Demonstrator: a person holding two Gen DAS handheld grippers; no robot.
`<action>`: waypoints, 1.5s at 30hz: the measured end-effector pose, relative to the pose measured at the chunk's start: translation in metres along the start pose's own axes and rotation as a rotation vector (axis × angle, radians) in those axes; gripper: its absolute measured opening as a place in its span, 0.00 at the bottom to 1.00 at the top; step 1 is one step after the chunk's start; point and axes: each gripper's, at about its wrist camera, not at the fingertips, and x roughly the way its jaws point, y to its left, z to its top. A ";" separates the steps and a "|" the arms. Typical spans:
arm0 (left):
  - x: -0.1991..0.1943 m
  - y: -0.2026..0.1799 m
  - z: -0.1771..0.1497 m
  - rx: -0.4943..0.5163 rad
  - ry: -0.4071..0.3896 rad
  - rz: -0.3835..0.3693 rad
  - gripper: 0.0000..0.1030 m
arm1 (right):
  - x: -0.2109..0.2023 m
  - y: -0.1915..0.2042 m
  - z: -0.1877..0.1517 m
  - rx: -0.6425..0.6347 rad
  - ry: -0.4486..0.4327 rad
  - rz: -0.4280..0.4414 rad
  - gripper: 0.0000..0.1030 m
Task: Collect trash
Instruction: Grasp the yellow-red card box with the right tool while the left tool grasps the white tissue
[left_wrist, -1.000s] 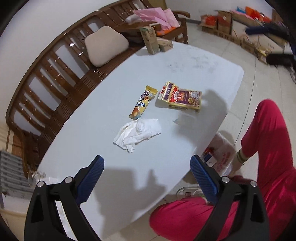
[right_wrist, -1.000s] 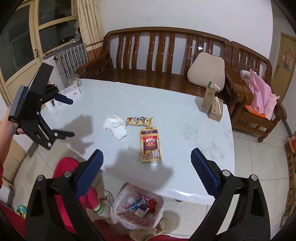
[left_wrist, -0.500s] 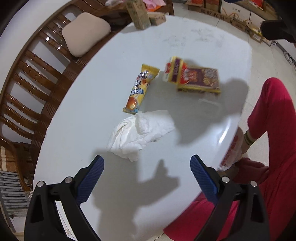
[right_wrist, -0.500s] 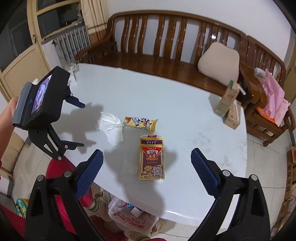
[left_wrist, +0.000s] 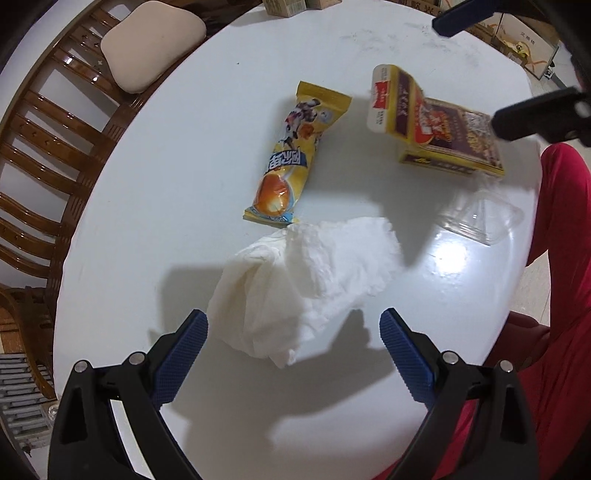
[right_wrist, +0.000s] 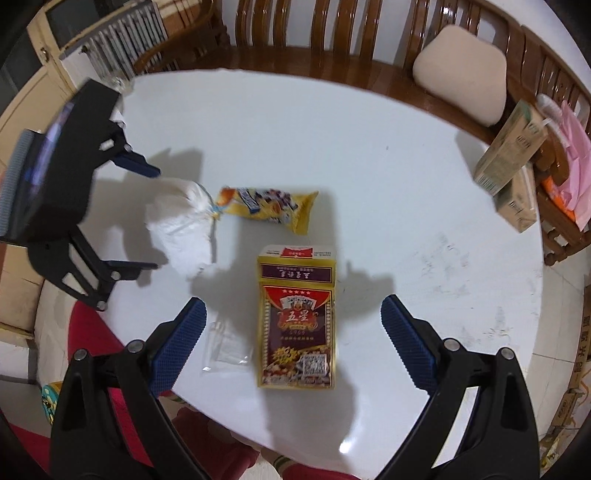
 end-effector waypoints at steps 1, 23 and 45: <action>0.002 0.001 0.001 -0.001 0.001 -0.008 0.89 | 0.007 -0.001 0.001 0.003 0.014 0.002 0.90; 0.016 0.013 0.005 -0.117 0.008 -0.095 0.69 | 0.061 0.001 -0.001 -0.002 0.143 -0.036 0.57; -0.008 0.001 -0.024 -0.565 -0.038 -0.099 0.13 | 0.005 -0.031 -0.022 0.112 0.004 -0.083 0.57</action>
